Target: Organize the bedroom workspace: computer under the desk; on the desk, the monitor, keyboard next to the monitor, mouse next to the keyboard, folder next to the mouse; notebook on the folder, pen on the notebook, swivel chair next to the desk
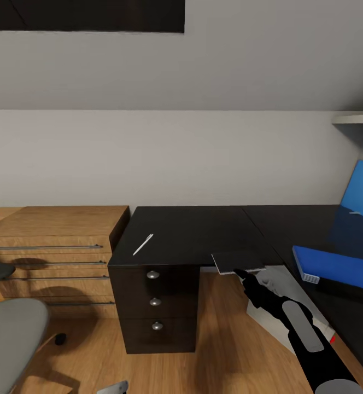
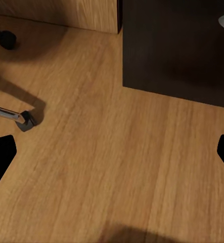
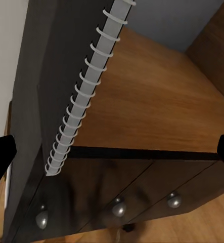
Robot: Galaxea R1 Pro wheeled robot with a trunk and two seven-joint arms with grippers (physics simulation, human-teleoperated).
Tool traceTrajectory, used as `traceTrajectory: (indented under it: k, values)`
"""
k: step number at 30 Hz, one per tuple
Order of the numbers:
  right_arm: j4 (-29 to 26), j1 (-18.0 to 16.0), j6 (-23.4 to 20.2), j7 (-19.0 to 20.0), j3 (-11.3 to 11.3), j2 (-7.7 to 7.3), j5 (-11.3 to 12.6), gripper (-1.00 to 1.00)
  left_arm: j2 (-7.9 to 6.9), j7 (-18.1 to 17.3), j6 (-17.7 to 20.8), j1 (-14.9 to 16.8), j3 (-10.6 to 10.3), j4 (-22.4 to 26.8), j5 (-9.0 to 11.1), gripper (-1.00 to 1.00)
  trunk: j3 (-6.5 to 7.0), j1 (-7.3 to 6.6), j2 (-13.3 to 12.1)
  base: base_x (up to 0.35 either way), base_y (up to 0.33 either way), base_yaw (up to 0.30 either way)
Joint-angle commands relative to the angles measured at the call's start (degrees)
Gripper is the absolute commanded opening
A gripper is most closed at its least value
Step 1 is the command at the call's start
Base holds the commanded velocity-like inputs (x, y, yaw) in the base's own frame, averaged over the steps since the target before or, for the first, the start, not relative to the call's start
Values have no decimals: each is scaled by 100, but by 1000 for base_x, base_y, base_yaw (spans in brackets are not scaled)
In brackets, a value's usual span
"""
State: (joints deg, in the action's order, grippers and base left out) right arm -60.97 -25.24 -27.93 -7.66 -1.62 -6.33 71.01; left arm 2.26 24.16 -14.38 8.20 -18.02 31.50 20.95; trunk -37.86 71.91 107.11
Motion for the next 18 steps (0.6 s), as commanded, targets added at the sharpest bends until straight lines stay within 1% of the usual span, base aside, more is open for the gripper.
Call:
traceTrajectory:
  k: [1, 5, 8, 12, 15, 18]
  values:
    - [-9, -1, -20, -52, -5, 0, 58, 100, -6, 37, -36, 5, -49, -3, 60, 100, -6, -1, 3, 0, 0, 0]
    - [-12, -5, -20, -52, 0, 0, 44, 100, -6, 29, -39, 5, -50, -3, 59, 100, -6, -1, 3, 22, 4, 0]
    - [-8, -3, -20, -46, 3, 0, 37, 100, -6, 33, -41, 6, -49, -11, 60, 100, -6, -1, 3, 132, 22, 0]
    - [-4, -2, -12, -39, 8, 5, 33, 100, -7, 35, -42, 3, -51, -12, 60, 100, -6, -1, 3, 46, 4, 0]
    - [-3, -5, -11, -39, 10, 6, 31, 100, -7, 36, -43, 3, -51, -19, 64, 100, -6, -1, 3, 180, 1, 0]
    - [-3, -2, -11, -36, 6, 2, 31, 100, -7, 36, -46, 5, -52, -46, 60, 100, -6, -1, 3, 51, 0, 0]
